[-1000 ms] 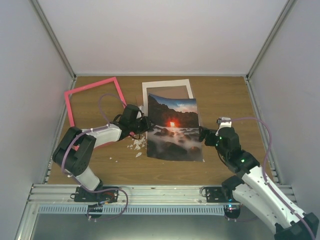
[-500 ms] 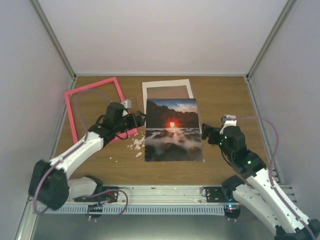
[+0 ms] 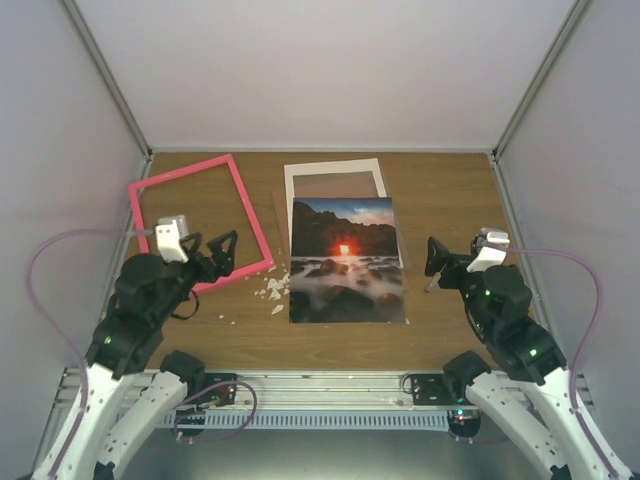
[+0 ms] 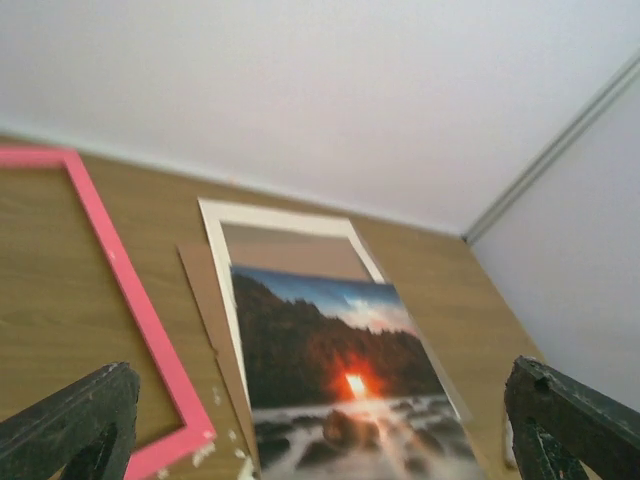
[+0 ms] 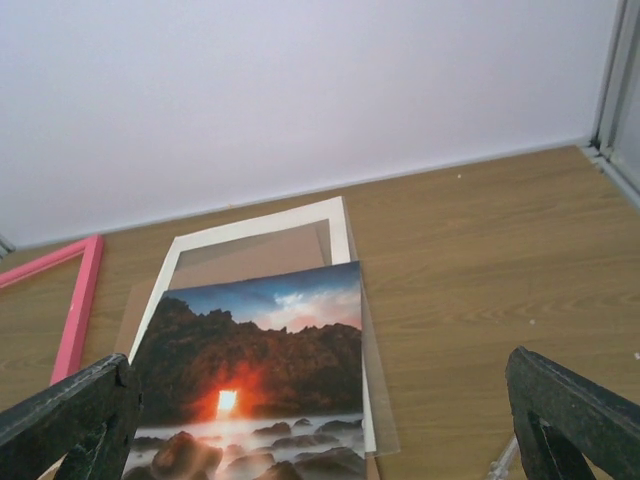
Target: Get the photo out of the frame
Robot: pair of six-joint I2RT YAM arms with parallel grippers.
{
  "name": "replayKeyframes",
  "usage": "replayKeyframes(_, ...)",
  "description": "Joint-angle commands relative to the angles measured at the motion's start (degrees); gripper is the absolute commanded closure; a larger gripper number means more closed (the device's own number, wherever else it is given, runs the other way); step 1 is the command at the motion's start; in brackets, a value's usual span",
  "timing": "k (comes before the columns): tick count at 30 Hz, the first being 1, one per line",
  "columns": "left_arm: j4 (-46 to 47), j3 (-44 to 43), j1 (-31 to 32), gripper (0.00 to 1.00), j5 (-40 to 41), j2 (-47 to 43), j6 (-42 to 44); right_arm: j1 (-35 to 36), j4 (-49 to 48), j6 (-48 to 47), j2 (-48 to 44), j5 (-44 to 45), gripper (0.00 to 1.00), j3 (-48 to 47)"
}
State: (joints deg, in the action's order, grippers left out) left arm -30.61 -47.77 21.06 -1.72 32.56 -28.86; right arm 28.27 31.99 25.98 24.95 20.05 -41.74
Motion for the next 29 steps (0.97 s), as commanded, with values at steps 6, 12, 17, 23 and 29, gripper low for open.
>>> replayKeyframes(6,-4.4,2.7,-0.2,0.01,14.3,-15.5,5.7,0.5,-0.9,-2.0,-5.9,3.1,0.0,1.1)
replayKeyframes(12,-4.0,5.8,-0.2,0.01,17.7,-21.7,5.0,0.5,-0.9,-1.8,-8.7,3.4,0.0,1.5)
replayKeyframes(17,-4.2,6.3,-0.2,0.01,18.3,-22.5,5.6,0.5,-0.8,-1.5,-8.1,3.7,0.0,1.4)
replayKeyframes(23,-4.1,6.5,-0.2,0.01,18.6,-22.8,5.8,0.5,-0.6,-1.4,-8.3,4.0,0.0,1.2)
replayKeyframes(29,-3.9,6.7,-0.2,0.01,18.3,-22.9,5.9,0.5,-0.8,-1.4,-8.6,3.9,0.0,1.3)
